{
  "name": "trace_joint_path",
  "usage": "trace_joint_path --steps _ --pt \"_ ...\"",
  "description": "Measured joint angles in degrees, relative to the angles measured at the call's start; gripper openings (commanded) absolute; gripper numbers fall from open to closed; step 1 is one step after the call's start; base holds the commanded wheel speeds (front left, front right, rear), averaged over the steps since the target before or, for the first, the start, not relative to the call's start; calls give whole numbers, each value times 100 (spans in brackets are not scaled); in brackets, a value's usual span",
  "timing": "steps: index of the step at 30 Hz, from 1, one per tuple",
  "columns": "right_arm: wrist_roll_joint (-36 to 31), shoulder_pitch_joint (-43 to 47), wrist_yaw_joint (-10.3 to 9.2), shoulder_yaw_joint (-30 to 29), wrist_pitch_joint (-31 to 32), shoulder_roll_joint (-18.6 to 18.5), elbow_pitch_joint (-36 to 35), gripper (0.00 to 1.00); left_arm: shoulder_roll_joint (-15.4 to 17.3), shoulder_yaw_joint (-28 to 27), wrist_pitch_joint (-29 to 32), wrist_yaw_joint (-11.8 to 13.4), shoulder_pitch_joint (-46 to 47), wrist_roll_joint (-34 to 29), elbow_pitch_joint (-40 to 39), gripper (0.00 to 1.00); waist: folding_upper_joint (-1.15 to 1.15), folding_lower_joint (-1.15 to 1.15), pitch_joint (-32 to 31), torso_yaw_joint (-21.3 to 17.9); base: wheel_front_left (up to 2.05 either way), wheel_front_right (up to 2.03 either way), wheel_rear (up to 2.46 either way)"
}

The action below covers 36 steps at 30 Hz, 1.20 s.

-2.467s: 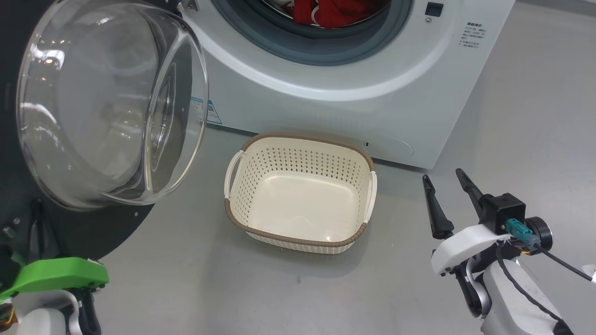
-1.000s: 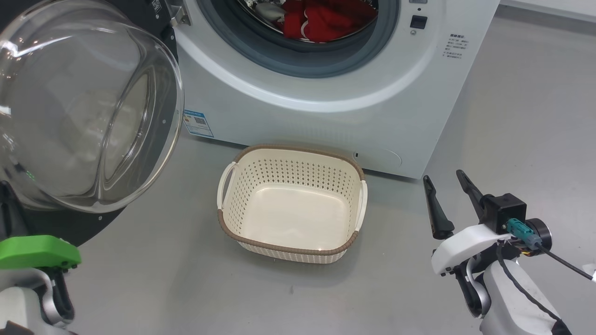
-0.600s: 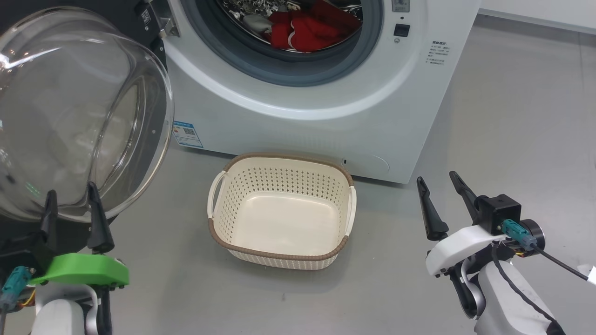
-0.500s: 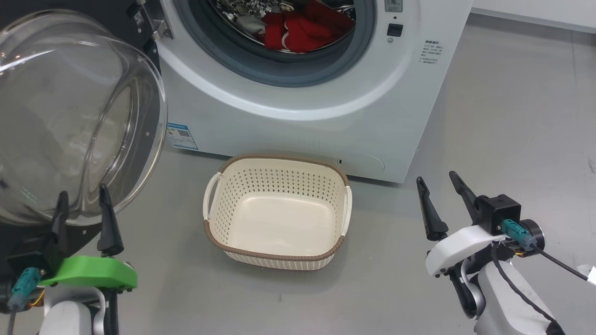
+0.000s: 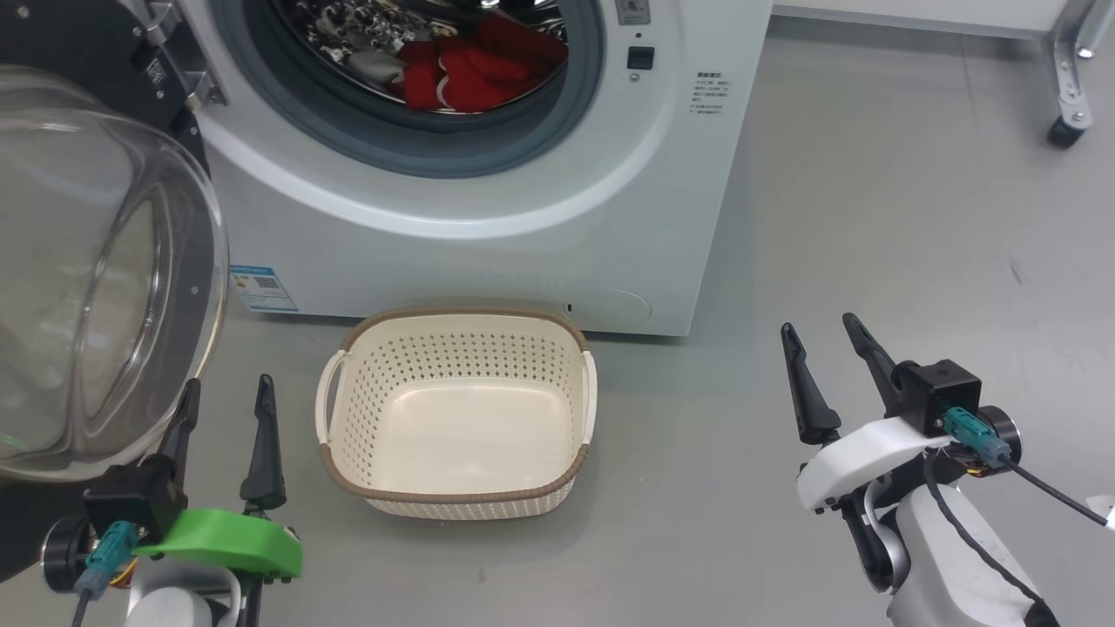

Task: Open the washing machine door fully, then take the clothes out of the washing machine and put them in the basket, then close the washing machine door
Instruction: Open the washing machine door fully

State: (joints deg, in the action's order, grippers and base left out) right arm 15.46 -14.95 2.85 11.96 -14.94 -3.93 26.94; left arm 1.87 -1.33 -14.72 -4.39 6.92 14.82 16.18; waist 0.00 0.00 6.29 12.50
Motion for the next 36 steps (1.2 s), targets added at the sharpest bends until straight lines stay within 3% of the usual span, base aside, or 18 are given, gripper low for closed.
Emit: trace_joint_path --steps 21,36 --pt "-46 333 -101 -322 0 37 -491 100 3 -40 0 90 -480 -29 -244 100 0 0 -154 -1284 0 0 0" --pt "-100 524 -105 -449 0 43 -670 100 5 216 0 108 -610 -23 -333 100 0 0 -236 -1240 0 0 0"
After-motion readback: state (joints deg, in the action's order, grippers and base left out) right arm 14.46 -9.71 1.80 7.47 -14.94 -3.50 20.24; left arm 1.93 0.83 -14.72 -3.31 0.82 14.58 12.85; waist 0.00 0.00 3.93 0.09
